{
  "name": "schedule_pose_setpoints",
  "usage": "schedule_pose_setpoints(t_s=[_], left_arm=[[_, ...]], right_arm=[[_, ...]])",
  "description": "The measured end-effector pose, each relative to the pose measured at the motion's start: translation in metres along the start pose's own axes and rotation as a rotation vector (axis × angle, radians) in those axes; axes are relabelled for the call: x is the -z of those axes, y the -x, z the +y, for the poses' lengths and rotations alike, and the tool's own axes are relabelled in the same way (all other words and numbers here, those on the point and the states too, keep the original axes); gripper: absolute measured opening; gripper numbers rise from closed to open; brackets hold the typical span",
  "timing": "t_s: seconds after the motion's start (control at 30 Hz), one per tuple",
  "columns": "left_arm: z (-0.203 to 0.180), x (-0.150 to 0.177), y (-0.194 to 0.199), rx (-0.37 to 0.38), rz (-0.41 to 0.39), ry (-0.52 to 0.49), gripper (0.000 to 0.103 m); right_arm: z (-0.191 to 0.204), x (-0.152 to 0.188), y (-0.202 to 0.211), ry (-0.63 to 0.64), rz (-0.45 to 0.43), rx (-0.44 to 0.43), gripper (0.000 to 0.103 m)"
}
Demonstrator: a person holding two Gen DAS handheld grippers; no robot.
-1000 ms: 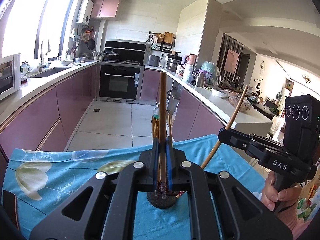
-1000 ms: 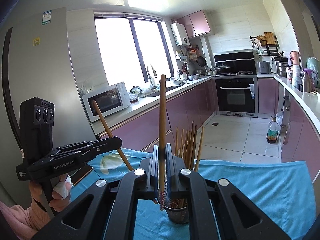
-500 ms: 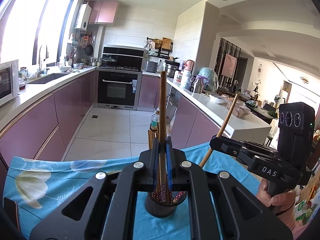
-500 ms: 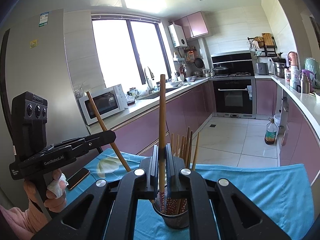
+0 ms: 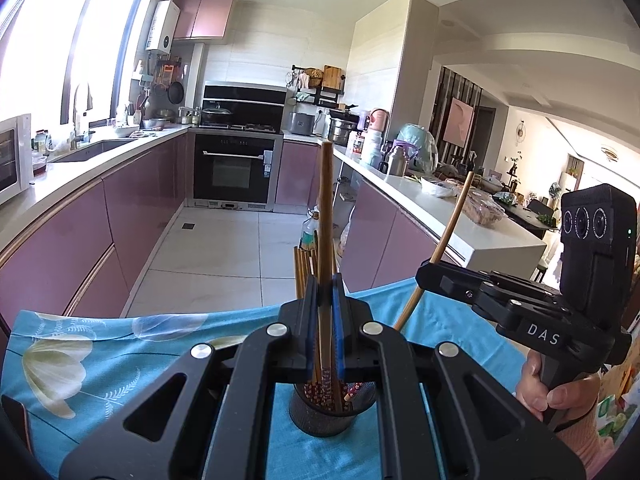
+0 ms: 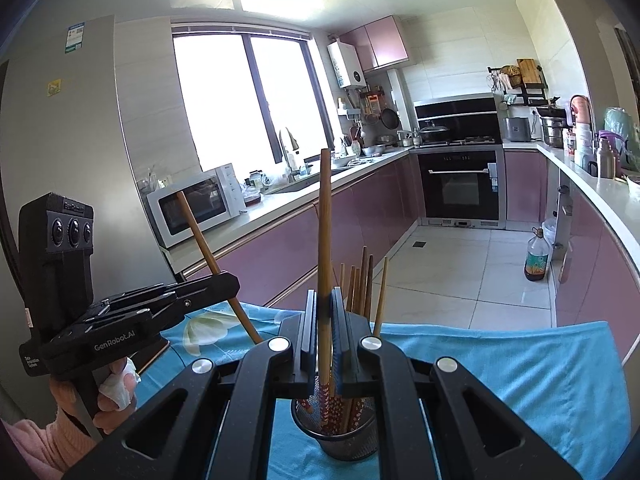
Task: Organize utensils
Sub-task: 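Lower the chopstick into the mesh holder with the right tool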
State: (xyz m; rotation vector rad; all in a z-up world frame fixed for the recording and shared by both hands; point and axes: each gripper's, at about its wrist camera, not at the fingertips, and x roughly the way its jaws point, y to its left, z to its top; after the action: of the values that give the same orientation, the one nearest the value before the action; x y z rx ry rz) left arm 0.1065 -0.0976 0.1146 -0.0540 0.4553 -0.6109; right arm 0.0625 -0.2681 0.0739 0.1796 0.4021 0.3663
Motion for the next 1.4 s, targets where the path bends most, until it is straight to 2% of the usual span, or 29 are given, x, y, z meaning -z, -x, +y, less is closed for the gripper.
schedule_pose_setpoints(t_s=[1.4], left_arm=[[0.012, 0.018, -0.039, -0.005, 0.089, 0.012, 0.007]], right_arm=[[-0.009, 0.015, -0.033, -0.01, 0.089, 0.026, 0.006]])
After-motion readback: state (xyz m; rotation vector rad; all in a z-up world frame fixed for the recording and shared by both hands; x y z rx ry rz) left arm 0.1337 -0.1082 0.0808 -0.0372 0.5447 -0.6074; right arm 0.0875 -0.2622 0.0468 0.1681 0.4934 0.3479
